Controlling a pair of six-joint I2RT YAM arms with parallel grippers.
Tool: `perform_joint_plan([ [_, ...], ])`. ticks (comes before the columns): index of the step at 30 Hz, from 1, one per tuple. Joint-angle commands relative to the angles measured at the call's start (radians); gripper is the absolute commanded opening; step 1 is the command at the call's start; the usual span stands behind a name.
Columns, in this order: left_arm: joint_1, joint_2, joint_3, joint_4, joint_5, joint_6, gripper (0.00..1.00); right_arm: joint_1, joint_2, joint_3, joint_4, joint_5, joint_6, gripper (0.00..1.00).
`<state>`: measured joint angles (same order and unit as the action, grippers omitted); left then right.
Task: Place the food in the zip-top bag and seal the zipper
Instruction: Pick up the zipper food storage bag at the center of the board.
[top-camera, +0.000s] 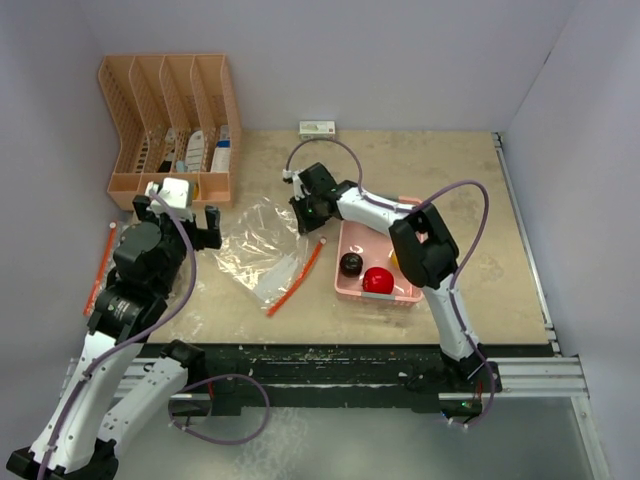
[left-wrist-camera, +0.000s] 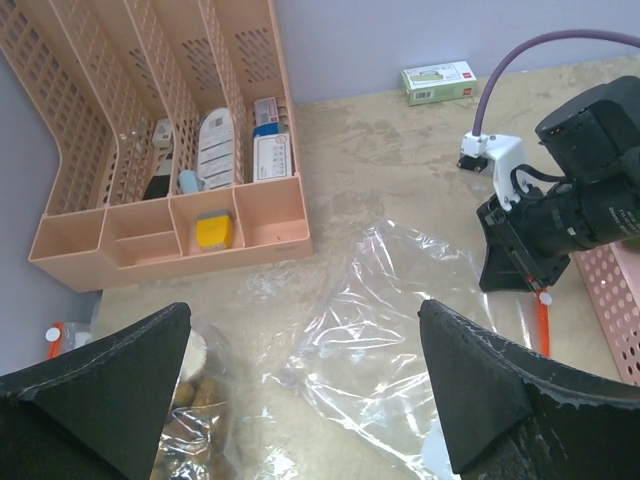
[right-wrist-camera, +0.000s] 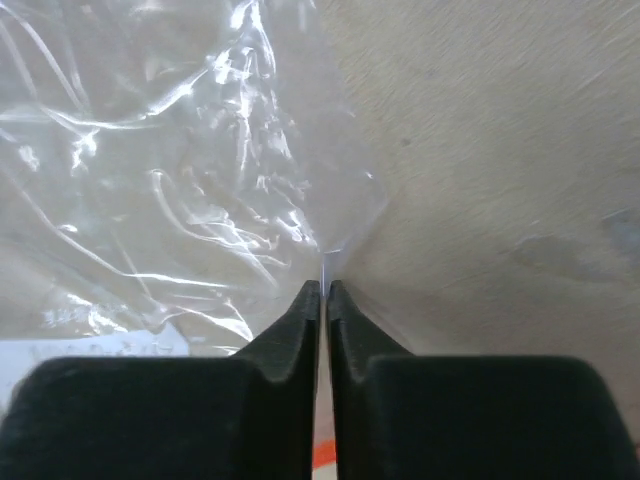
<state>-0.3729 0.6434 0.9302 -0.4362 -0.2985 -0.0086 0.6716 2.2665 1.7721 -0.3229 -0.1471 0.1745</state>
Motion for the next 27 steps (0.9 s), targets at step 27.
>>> perform_joint_plan([
  [27,0.003,-0.014,-0.220,0.270,0.626,-0.171,0.99,-0.107,-0.757,-0.511,0.690,-0.146,0.724,0.00],
])
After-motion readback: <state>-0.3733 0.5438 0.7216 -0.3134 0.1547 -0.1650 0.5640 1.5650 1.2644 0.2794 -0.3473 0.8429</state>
